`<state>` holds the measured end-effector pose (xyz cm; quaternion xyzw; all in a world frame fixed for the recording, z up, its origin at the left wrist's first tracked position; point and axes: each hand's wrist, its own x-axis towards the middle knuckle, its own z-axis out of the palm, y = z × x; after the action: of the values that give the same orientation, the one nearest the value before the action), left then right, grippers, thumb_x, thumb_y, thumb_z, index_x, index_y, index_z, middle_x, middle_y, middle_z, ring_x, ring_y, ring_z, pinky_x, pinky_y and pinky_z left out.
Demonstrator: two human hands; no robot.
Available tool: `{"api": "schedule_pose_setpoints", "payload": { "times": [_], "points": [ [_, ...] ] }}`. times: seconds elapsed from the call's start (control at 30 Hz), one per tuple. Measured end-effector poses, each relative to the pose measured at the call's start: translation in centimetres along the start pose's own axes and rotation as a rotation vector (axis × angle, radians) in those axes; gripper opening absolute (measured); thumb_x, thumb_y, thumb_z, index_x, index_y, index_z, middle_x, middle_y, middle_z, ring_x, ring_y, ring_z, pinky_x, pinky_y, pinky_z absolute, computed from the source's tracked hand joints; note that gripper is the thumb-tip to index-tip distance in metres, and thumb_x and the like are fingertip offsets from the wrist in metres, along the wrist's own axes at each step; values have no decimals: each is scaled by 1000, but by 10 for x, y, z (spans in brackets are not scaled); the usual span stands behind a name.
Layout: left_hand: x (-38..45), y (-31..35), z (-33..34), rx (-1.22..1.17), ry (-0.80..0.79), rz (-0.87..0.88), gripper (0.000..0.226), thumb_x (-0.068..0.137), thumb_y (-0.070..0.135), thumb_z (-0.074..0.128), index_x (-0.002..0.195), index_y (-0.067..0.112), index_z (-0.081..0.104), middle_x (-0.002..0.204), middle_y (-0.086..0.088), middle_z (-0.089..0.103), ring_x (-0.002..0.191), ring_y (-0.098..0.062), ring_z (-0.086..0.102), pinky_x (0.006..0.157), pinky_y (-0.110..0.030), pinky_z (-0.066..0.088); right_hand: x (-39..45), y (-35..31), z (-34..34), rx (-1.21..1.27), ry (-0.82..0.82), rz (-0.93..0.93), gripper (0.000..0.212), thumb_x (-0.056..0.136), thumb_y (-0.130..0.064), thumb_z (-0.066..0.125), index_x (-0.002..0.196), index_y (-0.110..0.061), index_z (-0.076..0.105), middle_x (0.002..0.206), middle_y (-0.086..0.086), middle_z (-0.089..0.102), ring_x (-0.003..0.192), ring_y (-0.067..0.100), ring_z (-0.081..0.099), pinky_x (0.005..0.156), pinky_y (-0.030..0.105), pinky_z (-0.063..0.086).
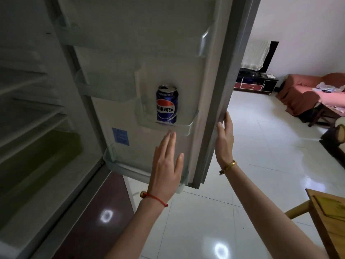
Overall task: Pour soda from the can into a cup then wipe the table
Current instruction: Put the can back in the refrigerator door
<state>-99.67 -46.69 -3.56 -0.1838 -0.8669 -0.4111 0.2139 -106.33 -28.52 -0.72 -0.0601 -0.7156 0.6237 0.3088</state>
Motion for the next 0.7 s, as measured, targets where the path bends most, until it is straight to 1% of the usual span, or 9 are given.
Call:
{"api": "schedule_pose_setpoints", "payload": {
  "times": [0.13, 0.23, 0.33, 0.4, 0.47, 0.5, 0.57, 0.63, 0.7],
  "points": [
    [-21, 14, 5, -32, 63, -92, 59, 103, 39, 31, 156, 20, 14, 165, 5, 7, 151, -6, 7, 121, -46, 23, -28, -4, -14, -2, -72, -41, 63, 94, -36, 36, 153, -18, 24, 158, -5, 28, 144, 8, 27, 120, 32, 24],
    [-37, 23, 5, -45, 108, -168, 58, 104, 37, 33, 156, 17, 17, 165, 3, 10, 151, -7, 9, 122, -41, 22, -48, -3, -26, -9, -136, -93, 59, 96, -35, 37, 153, -20, 25, 158, -6, 28, 144, 6, 27, 121, 39, 25],
    [-54, 33, 1, -68, 143, -233, 58, 105, 35, 35, 156, 19, 15, 164, 7, 7, 150, -5, 7, 123, -30, 17, -70, -5, -37, -17, -197, -156, 60, 96, -36, 37, 153, -18, 25, 158, -4, 28, 145, 9, 25, 120, 46, 24],
    [-65, 40, -4, -73, 179, -249, 60, 103, 37, 34, 156, 20, 14, 162, 11, 7, 150, -2, 7, 120, -20, 13, -87, -9, -42, -13, -241, -209, 59, 97, -35, 37, 152, -16, 26, 157, -2, 28, 146, 12, 24, 119, 49, 25],
    [-76, 44, -10, -83, 207, -280, 59, 105, 34, 36, 157, 21, 12, 162, 13, 6, 149, 0, 6, 117, -13, 10, -103, -12, -47, -9, -285, -253, 59, 98, -34, 37, 152, -14, 26, 157, 0, 28, 146, 14, 24, 118, 51, 26],
    [-82, 46, -13, -86, 220, -305, 59, 105, 32, 37, 157, 22, 12, 162, 12, 6, 149, 0, 6, 117, -13, 11, -112, -14, -48, -6, -309, -269, 58, 98, -33, 38, 152, -14, 26, 157, 0, 28, 147, 14, 23, 119, 50, 25],
    [-93, 47, -21, -91, 245, -353, 60, 105, 32, 38, 157, 23, 10, 163, 12, 7, 149, 0, 6, 119, -20, 13, -128, -17, -50, -5, -363, -308, 57, 99, -28, 39, 152, -13, 26, 157, 0, 26, 147, 14, 22, 120, 48, 23],
    [-104, 50, -31, -100, 272, -393, 59, 104, 32, 38, 157, 22, 11, 163, 10, 8, 148, 0, 6, 121, -26, 14, -143, -20, -51, -9, -427, -364, 57, 98, -23, 41, 152, -11, 25, 157, 0, 24, 147, 14, 20, 121, 44, 21],
    [-114, 53, -41, -106, 304, -428, 59, 104, 32, 37, 157, 21, 13, 164, 7, 9, 149, -2, 7, 122, -28, 14, -158, -24, -50, -15, -492, -421, 59, 97, -20, 42, 152, -9, 24, 158, 2, 22, 148, 14, 20, 122, 38, 20]
  ]
}}
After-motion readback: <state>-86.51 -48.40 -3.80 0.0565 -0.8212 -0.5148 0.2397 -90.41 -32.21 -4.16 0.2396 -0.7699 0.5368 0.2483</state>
